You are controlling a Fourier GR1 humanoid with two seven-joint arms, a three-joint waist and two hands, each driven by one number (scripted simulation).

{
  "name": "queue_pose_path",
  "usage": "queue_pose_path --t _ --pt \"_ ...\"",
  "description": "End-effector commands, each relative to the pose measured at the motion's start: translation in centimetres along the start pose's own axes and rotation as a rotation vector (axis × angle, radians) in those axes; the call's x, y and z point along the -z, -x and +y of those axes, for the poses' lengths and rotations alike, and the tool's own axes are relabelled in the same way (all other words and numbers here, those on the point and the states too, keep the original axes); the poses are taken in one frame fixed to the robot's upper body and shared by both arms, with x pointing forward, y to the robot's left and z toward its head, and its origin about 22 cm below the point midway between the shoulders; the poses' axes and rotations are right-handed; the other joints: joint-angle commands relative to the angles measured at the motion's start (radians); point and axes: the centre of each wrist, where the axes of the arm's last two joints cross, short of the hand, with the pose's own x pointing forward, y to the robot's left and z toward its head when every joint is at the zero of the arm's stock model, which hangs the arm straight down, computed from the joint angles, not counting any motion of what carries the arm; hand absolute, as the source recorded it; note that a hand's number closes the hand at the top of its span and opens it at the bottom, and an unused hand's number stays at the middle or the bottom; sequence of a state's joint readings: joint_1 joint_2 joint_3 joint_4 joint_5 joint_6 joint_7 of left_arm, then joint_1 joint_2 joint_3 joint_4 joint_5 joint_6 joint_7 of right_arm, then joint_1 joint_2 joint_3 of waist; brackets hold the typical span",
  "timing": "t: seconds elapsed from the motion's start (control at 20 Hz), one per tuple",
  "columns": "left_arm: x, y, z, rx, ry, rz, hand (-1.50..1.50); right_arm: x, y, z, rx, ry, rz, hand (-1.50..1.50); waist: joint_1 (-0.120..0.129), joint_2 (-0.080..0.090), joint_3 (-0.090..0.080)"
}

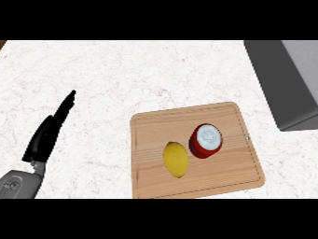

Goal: Pick the can from the cutting board and place it in the cardboard box

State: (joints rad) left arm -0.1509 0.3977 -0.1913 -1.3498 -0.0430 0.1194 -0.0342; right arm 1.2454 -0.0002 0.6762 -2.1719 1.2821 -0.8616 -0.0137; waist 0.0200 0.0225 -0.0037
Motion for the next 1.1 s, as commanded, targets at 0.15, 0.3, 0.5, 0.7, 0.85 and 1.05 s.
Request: queue_pose_path --t 0.15,0.3,0.5,0.7,0.85,1.05 --pt "0.4 0.5 -0.7 -0.010 0.008 0.016 0.00 4.3 -1.9 1.6 -0.045 -0.051 0.001 -1.50 -0.004 -0.006 0.001" --pt "-0.7 0.5 -2.2 0.001 0.012 -0.011 0.00 5.9 -2.9 3.0 -0.077 -0.001 0.014 -1.50 -0.004 -0.012 0.001" --pt "-0.8 1.7 0.3 0.001 0.000 0.021 0.00 7.9 -4.6 6.0 -0.105 0.049 -0.045 -1.50 -0.012 -0.018 0.002" --pt "0.9 0.3 1.3 -0.013 -0.006 0.021 0.00 11.0 -5.9 7.0 -0.142 -0.020 -0.024 -1.50 -0.016 -0.020 0.003" --pt "-0.4 2.1 -0.9 0.003 0.004 0.008 0.00 11.7 -8.0 7.9 -0.162 -0.073 -0.017 -1.50 -0.014 -0.020 0.003" --pt "0.3 1.2 -1.6 0.005 -0.008 0.020 0.00 12.5 -9.0 9.4 -0.164 -0.075 0.008 -1.50 -0.018 -0.022 0.004"
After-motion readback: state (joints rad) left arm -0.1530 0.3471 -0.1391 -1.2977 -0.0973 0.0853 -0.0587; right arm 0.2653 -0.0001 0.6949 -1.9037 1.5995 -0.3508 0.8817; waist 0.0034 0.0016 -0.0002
